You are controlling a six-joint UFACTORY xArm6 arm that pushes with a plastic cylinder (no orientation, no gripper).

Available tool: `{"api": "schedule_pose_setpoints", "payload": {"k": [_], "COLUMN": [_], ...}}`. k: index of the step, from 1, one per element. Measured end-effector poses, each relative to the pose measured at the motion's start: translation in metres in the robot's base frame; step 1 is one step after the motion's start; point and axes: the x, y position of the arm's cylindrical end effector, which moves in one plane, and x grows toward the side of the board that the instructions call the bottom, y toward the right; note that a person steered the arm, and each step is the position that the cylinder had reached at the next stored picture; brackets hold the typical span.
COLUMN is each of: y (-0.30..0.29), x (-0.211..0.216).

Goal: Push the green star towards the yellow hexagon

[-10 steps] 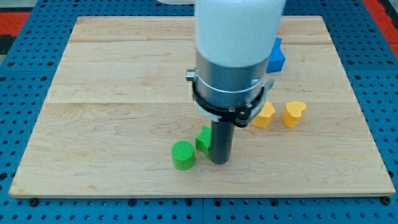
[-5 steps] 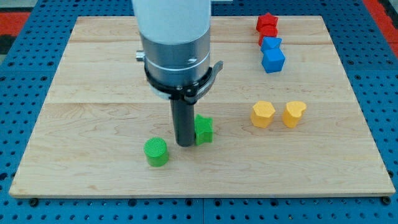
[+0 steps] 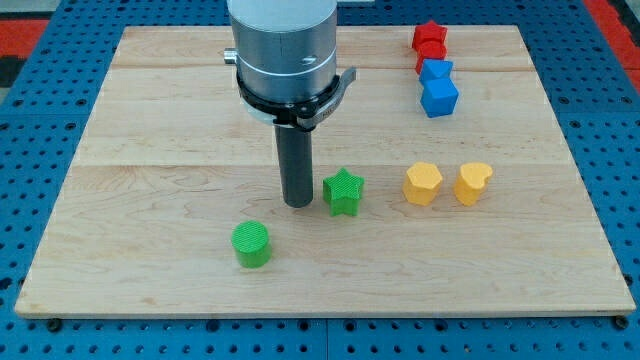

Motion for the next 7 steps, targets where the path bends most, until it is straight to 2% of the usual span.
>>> {"api": "schedule_pose_setpoints", "payload": {"k": [7], "y": [0.046], "x": [-0.007]}}
